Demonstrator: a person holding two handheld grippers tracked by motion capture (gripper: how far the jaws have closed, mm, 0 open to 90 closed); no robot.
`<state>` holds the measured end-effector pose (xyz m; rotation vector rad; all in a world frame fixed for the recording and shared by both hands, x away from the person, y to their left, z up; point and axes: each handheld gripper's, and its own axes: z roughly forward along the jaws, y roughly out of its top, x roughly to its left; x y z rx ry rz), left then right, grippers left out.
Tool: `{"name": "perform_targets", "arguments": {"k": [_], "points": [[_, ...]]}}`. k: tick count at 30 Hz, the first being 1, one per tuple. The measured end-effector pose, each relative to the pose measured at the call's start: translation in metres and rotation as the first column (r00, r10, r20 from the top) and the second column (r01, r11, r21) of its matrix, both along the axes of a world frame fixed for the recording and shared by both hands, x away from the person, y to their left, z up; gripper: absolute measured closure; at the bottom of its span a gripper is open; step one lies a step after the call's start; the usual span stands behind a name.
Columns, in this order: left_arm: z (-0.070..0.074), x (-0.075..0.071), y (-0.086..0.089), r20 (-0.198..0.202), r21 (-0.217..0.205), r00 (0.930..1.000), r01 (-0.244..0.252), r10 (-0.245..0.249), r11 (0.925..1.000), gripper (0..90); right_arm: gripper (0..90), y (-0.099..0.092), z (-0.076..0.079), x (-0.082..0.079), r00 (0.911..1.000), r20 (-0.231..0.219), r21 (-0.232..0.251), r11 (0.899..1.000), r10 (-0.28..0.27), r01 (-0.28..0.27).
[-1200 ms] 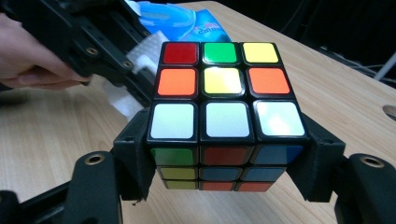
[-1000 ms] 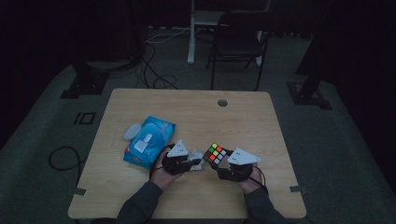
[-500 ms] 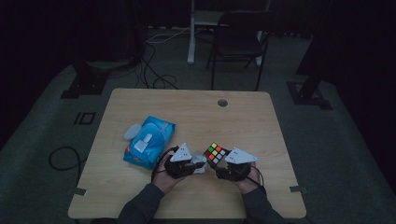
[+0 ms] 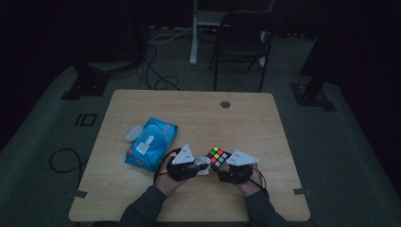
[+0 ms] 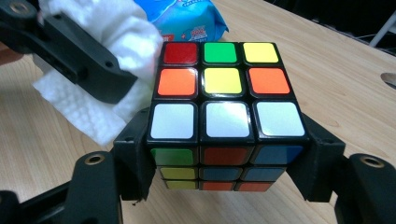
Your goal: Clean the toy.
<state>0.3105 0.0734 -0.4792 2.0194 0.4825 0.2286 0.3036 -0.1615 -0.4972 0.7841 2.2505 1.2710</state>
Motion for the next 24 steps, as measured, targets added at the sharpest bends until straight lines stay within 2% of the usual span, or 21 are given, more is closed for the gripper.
{"name": "perform_targets", "arguments": {"k": [5,11,19,24], "points": [[0.005,-0.002,0.0,0.014,-0.016,0.9999,0.007,-0.006,0.9998,81.6,34.4,0.002,-0.002,0.001,0.9998,-0.017,-0.014,1.0,0.003,-0.004],[0.005,-0.003,-0.001,0.018,-0.009,0.9997,0.013,-0.013,0.9999,81.6,34.4,0.003,-0.001,0.001,0.9997,-0.023,-0.004,1.0,0.009,-0.009],[-0.006,0.002,-0.002,0.0,0.008,1.0,-0.006,0.006,1.0,81.6,34.4,0.002,0.0,0.001,0.9997,-0.024,-0.014,1.0,-0.01,0.009],[-0.013,0.004,-0.003,-0.002,0.035,0.9998,-0.019,0.019,0.9992,81.6,34.4,0.0,0.003,0.001,0.9997,-0.017,0.0,1.0,-0.016,0.016]]}}
